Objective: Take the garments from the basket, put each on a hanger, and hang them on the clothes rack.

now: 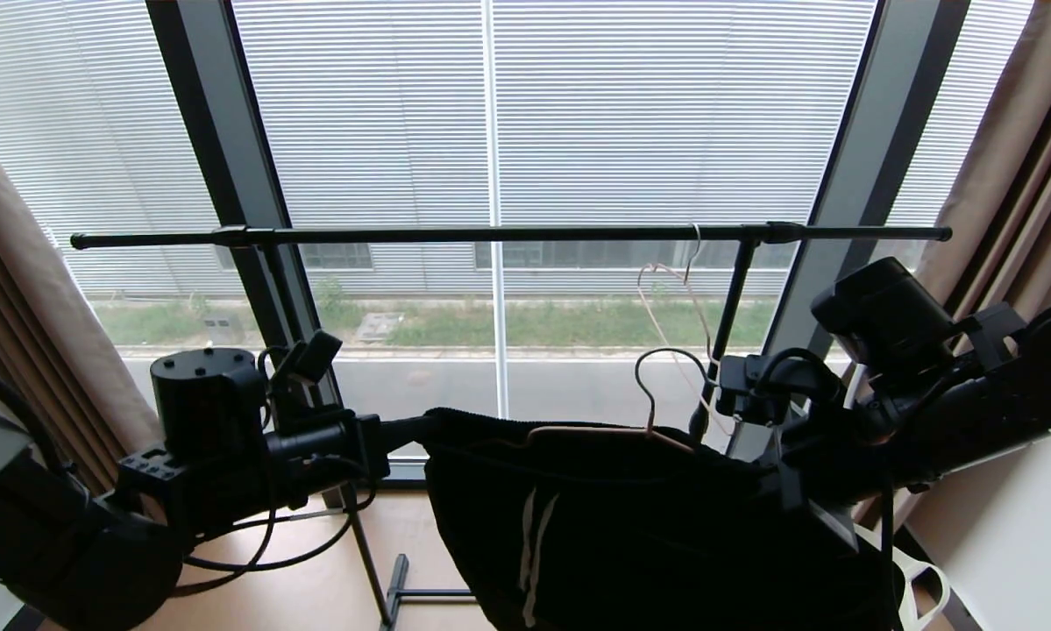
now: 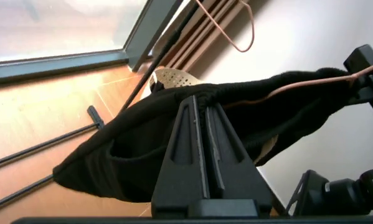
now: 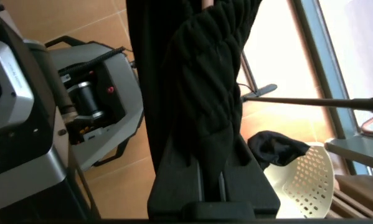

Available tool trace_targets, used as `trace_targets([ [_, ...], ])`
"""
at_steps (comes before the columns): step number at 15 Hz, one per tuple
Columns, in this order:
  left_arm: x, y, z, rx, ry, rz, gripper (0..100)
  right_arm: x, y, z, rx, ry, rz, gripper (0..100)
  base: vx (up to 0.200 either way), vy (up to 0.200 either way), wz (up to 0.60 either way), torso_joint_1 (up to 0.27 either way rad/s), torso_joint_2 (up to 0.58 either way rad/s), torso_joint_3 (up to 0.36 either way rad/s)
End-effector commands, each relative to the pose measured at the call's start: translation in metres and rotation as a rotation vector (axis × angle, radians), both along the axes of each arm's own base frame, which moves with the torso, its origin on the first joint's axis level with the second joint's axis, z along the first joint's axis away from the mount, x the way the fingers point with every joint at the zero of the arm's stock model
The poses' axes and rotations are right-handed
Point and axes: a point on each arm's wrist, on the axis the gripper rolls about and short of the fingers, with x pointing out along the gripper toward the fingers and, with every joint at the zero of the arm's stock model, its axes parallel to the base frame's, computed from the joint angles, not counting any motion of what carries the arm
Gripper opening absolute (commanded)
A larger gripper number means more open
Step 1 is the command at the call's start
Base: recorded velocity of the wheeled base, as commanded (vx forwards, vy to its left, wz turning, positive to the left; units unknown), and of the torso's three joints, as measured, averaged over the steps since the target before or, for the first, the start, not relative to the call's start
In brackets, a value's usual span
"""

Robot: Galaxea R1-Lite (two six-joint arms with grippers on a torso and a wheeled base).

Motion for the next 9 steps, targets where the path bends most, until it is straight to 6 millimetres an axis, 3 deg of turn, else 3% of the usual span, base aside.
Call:
trace_targets([
  [1,-0.004,-0.014,0.062,-0.014,-0.156,-0.058,0,0.002,0.0,-0.004,0.003,-0.004,-0.003,0,0.0,0.0,0.0,0.0,0.0,0.0],
  [6,-0.013,-0.029,0.075,0.088,-0.143,-0.121,0,0.002,-0.002,-0.008,0.013,-0.031,-0.012,0,0.0,0.0,0.0,0.0,0.0,0.0],
  [9,-0.019,-0.056,0.094,0.218,-0.114,-0.179,0,0.006,-0.004,-0.015,0.002,-0.105,-0.046,0,0.0,0.0,0.0,0.0,0.0,0.0],
])
